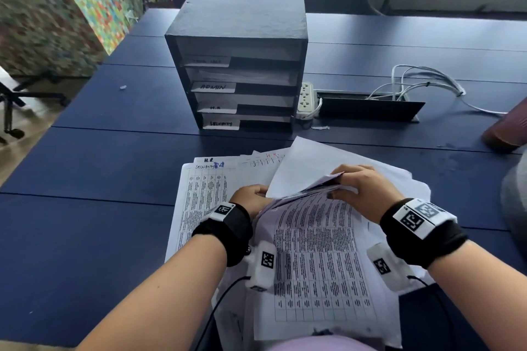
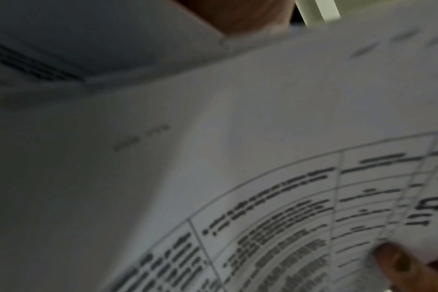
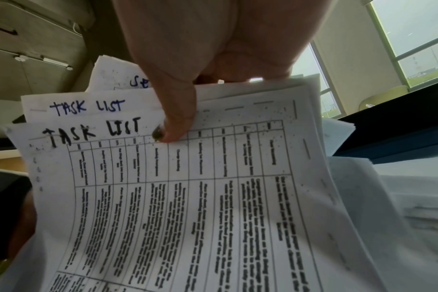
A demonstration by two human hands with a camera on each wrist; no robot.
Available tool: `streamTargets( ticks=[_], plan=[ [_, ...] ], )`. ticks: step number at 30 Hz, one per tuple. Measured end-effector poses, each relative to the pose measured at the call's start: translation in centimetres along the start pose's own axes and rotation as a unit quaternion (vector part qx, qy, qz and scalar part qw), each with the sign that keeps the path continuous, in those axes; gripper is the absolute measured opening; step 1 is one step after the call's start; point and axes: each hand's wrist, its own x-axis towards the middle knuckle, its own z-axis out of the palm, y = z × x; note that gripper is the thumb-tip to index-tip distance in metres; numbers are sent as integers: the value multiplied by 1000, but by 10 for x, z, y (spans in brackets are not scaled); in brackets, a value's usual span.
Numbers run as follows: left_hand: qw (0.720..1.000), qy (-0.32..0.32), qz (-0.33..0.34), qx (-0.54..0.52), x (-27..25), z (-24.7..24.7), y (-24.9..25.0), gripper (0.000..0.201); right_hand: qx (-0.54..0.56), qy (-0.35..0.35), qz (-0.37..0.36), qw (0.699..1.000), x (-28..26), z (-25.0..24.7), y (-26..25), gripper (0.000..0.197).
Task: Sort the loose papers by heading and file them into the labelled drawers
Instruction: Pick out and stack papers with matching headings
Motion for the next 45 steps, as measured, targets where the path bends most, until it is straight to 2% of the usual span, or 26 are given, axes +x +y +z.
streamTargets(
  ticks=[4, 6, 9, 11, 13, 14, 16, 19, 22, 26, 28, 32, 35, 38, 40, 42, 44, 45],
  plan=[
    [1000, -9, -4, 23, 9, -3, 7, 14, 36, 3, -22, 999, 2, -8, -11, 19],
    [999, -27, -21, -16, 13, -3, 9, 24, 44, 3, -27, 999, 1, -10, -15, 25],
    [996, -30, -46, -68, 18, 0, 11, 37, 45, 8, -28, 999, -1, -11, -16, 19],
    [999, -32, -36, -8, 21, 3, 10, 32, 33, 5, -27, 999, -2, -10, -16, 21],
    [998, -22, -16, 61, 19, 6, 11, 27, 30, 2, -21, 999, -3, -10, -14, 10],
    [997, -9, -1, 78, 17, 8, 11, 28, 28, -2, -18, 999, -3, -10, -14, 5],
    [995, 32, 34, 93, 15, 10, 14, 33, 14, -12, -4, 1000, -3, -11, -11, 14],
    [981, 87, 118, 129, 10, 3, 29, 26, -2, -1, 14, 1000, 1, -10, -7, 20],
    [965, 141, 200, 95, 3, -13, 51, 15, -3, 10, 22, 1000, 5, -9, -7, 17],
    [950, 159, 269, 19, -8, -35, 76, 6, -16, 14, 41, 999, 7, -6, -9, 17],
    [930, 185, 317, 2, -17, -46, 88, 7, -17, 20, 45, 999, 6, -6, -11, 15],
    [875, 224, 428, 38, -40, -62, 116, 2, -37, 13, 62, 997, 3, -6, -14, 17],
    [849, 222, 478, 29, -56, -70, 133, 8, -58, 7, 71, 996, -1, -3, -13, 18],
    [821, 241, 516, 38, -70, -80, 143, 19, -23, 12, 102, 994, -8, 0, -4, 16],
    [822, 239, 517, 18, -72, -86, 145, 25, -9, 30, 116, 993, -13, 0, -1, 15],
    [833, 228, 504, -13, -70, -91, 141, 35, 20, 32, 154, 987, -16, -1, 1, 29],
    [844, 231, 482, -37, -64, -92, 130, 34, 21, 17, 199, 980, -19, -1, 10, 57],
    [854, 238, 460, -49, -60, -91, 122, 32, 6, 16, 197, 980, -19, 1, 14, 71]
  ],
)
